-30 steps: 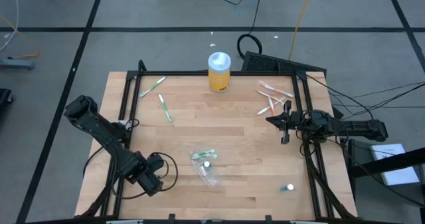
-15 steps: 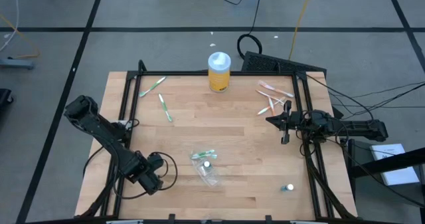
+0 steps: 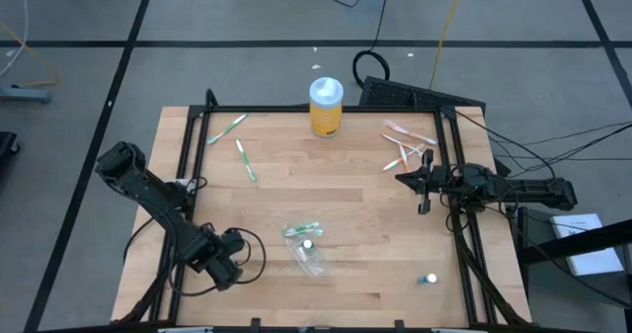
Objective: Pick & Place toothbrushing station
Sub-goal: Put the blue mouthwash into the transparent organizer
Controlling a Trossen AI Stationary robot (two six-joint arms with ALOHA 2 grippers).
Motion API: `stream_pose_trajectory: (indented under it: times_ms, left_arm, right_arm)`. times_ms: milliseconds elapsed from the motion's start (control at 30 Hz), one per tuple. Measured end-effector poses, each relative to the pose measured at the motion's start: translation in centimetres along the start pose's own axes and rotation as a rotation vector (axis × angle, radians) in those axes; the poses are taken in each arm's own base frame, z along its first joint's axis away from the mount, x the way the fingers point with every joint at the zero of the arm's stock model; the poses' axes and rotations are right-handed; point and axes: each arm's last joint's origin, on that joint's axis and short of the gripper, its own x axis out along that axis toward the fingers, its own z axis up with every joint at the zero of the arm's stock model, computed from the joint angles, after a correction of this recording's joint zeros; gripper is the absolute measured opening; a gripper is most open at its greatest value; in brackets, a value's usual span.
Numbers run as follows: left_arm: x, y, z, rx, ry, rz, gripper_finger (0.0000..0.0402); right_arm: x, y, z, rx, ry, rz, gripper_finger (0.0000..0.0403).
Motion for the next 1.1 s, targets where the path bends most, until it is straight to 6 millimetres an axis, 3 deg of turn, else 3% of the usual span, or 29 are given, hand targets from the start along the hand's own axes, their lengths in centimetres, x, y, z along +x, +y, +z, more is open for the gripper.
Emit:
stream_pose_trajectory:
  times_ms: [633,1100]
  left_arm:
    - [0.06,-0.07,-0.26,0.505,-0.048,0.028,0.0179]
    - [0.05,-0.04,-0.09,0.54,-0.098,0.057,0.0179]
  right_arm:
    - [0.0,0.0,0.0,0.0,0.0,0.0,0.0004]
    - [0.0,0.0,0.0,0.0,0.0,0.0,0.0004]
